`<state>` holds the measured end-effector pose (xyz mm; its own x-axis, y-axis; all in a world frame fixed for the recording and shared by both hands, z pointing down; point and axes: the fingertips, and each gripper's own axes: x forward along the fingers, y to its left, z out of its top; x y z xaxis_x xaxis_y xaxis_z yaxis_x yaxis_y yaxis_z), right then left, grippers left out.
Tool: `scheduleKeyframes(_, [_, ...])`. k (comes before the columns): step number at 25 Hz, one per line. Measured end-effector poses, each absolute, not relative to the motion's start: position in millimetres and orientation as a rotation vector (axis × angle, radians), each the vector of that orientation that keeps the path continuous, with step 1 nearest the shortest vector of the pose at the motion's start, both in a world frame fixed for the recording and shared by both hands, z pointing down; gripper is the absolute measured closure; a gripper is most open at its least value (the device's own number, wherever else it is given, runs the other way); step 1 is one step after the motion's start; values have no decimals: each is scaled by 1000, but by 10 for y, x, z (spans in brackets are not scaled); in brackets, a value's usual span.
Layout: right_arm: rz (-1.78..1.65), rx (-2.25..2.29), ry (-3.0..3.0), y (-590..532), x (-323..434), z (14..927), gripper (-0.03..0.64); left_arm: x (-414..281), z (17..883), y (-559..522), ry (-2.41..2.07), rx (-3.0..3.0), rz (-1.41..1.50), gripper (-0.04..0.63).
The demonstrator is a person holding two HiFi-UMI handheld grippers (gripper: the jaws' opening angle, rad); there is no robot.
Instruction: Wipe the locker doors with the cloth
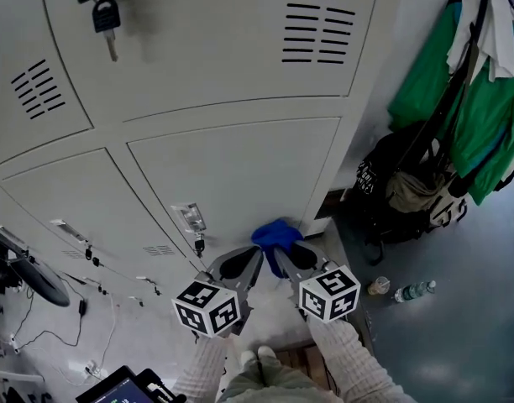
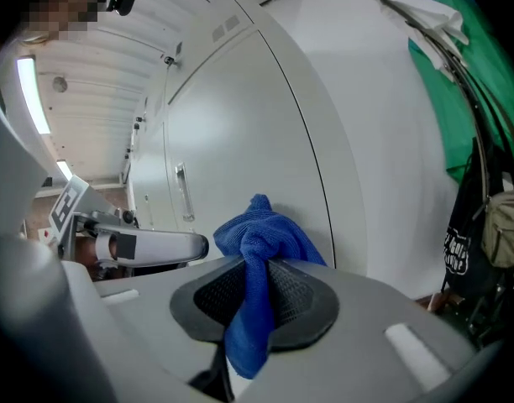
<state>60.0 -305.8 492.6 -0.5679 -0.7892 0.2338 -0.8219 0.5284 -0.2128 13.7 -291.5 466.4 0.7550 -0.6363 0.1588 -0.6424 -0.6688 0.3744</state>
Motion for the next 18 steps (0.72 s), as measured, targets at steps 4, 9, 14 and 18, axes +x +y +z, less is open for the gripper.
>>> scheduleKeyframes(4, [337, 1402, -2734, -2908, 547, 4475, 557, 78, 4355, -2817, -1003, 2609, -5, 589])
scheduleKeyframes(9, [238, 1377, -2838, -2606, 441, 4030, 557, -9, 3984, -2565, -1049, 2691, -37, 589])
scheduleKeyframes(14, [186, 1353, -2931, -2381, 347, 3750, 557, -88, 3711, -2392, -1086, 2743, -81, 589])
scheduleKeyframes(18, [187, 1356, -2995, -2310, 341, 3652, 557, -142, 3583, -2284, -1111, 2779, -78, 589])
